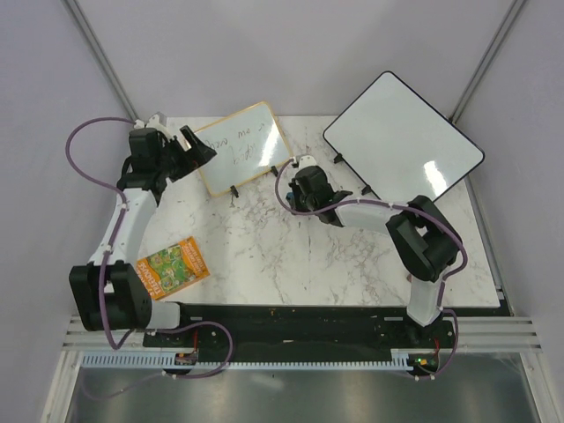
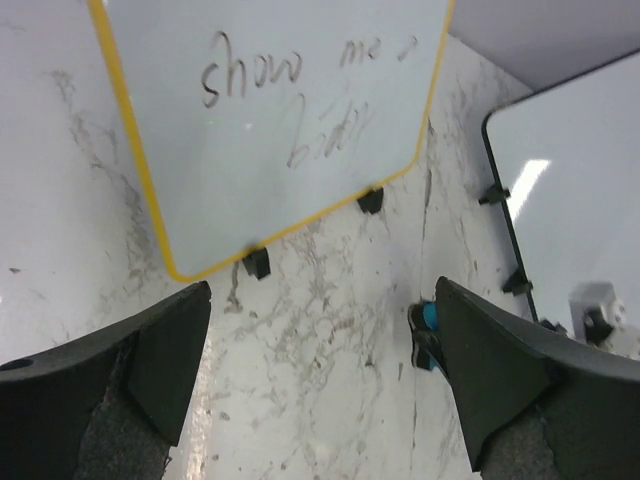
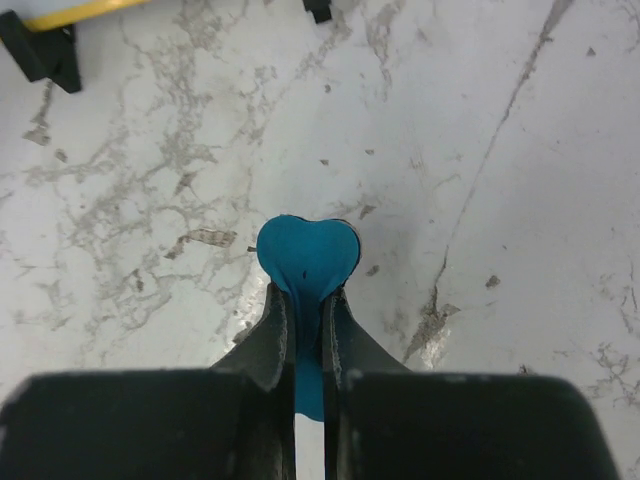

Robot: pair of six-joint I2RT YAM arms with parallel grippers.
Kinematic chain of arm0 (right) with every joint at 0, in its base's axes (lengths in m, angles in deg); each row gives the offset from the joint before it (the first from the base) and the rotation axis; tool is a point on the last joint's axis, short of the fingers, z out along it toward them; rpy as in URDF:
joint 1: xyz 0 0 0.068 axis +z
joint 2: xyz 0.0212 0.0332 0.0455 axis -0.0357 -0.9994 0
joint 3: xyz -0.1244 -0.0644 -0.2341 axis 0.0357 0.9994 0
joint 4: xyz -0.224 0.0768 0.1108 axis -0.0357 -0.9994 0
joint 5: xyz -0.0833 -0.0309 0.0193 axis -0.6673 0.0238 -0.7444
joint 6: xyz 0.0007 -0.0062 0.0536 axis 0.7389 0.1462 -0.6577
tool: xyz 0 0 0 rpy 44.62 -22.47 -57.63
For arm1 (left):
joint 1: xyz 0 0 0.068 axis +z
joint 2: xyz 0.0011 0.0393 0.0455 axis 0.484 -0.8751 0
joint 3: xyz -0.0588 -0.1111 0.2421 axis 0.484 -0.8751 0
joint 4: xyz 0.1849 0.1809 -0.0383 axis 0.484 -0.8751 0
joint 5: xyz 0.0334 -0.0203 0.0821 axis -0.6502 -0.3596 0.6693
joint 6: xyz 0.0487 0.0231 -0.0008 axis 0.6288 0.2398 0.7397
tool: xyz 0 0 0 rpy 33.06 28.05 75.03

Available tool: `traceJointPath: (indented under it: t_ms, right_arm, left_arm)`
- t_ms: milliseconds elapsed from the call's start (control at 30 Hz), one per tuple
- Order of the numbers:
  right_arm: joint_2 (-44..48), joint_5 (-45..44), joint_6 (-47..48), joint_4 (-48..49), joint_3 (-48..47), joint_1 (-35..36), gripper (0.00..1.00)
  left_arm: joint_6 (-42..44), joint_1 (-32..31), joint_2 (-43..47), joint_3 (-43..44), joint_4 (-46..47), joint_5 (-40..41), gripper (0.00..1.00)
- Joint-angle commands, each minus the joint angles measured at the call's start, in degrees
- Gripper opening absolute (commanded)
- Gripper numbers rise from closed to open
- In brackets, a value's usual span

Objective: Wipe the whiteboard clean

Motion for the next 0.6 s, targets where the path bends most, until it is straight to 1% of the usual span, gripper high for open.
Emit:
traceJointPath:
  t_ms: [0, 67, 100, 133, 200, 233, 267, 300, 333, 400, 467, 500, 533, 567]
  right_arm:
    - [3.3, 5.4, 1.5, 3.4, -4.8, -0.8, 0.00]
    - [3.2, 9.4, 0.7, 4.3, -7.5, -2.3, 0.00]
    - [2.5, 9.7, 0.2, 5.1, -8.6, -2.7, 0.00]
    - [2.0, 11.5, -0.3, 5.6, -10.8, -3.8, 0.00]
    - [-0.8, 14.3, -0.5, 7.4, -13.5, -5.0, 0.00]
    - [-2.1, 15.1, -0.8, 7.7, -16.9, -5.3, 0.00]
    - [-3.5, 16.2, -0.9, 7.9, -18.8, -5.6, 0.00]
    - [-6.4, 18.9, -0.8, 8.1, -20.9, -6.4, 0.00]
    - [-7.8, 20.3, -1.3, 8.2, -24.8, -6.8, 0.00]
    - [-11.2, 23.3, -2.0, 9.0, -28.2, -7.8, 0.00]
    - [-13.2, 24.4, -2.5, 8.9, -33.5, -8.2, 0.00]
    - [-15.3, 24.9, -2.3, 8.3, -35.5, -8.3, 0.00]
    - [-16.3, 25.5, -2.0, 7.6, -39.3, -8.4, 0.00]
    - [-17.3, 25.7, -0.9, 5.6, -41.3, -8.4, 0.00]
  left_arm:
    - [-5.0, 4.7, -7.3, 4.2, 7.6, 0.7, 0.99]
    - [-5.0, 6.2, -10.7, 5.9, 8.2, 1.6, 0.99]
    - [-5.3, 6.7, -11.7, 6.5, 8.5, 2.4, 0.99]
    - [-5.5, 7.5, -13.1, 6.1, 9.7, 2.7, 0.99]
    - [-6.8, 8.7, -14.5, 3.7, 16.2, 2.3, 0.98]
    - [-7.3, 9.0, -15.9, 2.4, 21.1, -0.6, 0.98]
    - [-7.8, 9.4, -16.7, 0.8, 26.0, -2.7, 0.95]
    - [-9.8, 10.1, -17.6, -1.7, 36.0, -4.9, 0.93]
    - [-10.6, 10.3, -18.8, -2.4, 40.4, -8.2, 0.91]
    - [-12.3, 10.8, -22.8, -1.7, 47.6, -10.0, 0.91]
    - [-12.9, 11.2, -26.7, -0.2, 50.1, -13.1, 0.89]
    - [-12.9, 11.5, -27.9, 2.0, 50.6, -14.2, 0.88]
    - [-13.0, 11.6, -29.0, 3.1, 50.7, -16.3, 0.87]
    - [-13.3, 11.8, -30.0, 3.5, 51.2, -16.8, 0.87]
